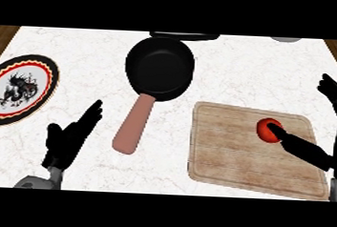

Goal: Pick the tomato from the cutting board and place it in the pot

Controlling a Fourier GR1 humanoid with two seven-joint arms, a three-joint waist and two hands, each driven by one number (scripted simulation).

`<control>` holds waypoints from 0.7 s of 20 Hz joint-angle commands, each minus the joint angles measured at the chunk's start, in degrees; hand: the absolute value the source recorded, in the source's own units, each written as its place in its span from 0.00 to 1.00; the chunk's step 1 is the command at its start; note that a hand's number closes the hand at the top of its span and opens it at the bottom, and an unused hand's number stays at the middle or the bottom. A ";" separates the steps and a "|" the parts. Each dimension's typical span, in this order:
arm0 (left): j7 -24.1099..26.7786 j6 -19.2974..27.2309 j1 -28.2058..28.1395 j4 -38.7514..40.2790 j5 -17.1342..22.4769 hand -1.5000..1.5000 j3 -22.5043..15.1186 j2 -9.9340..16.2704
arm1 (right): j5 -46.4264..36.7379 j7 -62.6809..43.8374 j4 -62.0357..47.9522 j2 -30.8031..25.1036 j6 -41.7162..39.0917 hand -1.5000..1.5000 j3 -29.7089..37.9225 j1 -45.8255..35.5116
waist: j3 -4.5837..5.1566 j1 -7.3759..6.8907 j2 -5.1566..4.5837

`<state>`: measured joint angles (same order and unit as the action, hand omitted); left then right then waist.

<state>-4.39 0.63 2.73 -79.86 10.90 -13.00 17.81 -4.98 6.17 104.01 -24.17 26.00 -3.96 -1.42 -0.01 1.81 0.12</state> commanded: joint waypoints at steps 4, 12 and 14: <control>-3.62 -0.12 2.25 0.68 0.18 0.50 -0.28 -1.64 | -4.08 -27.48 12.34 -8.68 -6.10 0.00 -2.34 3.57 | 0.22 -0.73 0.06; -2.30 -1.99 3.01 1.36 -0.88 0.50 0.09 -1.95 | 4.17 -51.85 9.80 -10.31 -11.59 0.00 1.40 -11.04 | 0.08 -2.56 -0.23; -4.37 -0.66 4.71 1.91 -2.04 0.50 -0.23 -3.03 | 4.07 -49.09 6.12 -8.36 -13.40 0.00 -1.28 -9.12 | 0.03 -2.25 -0.25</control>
<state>-6.93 -0.86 5.80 -78.55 9.91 -13.00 15.99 -1.41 -38.95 114.41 -34.01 14.64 -2.88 -8.04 0.03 -0.14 0.05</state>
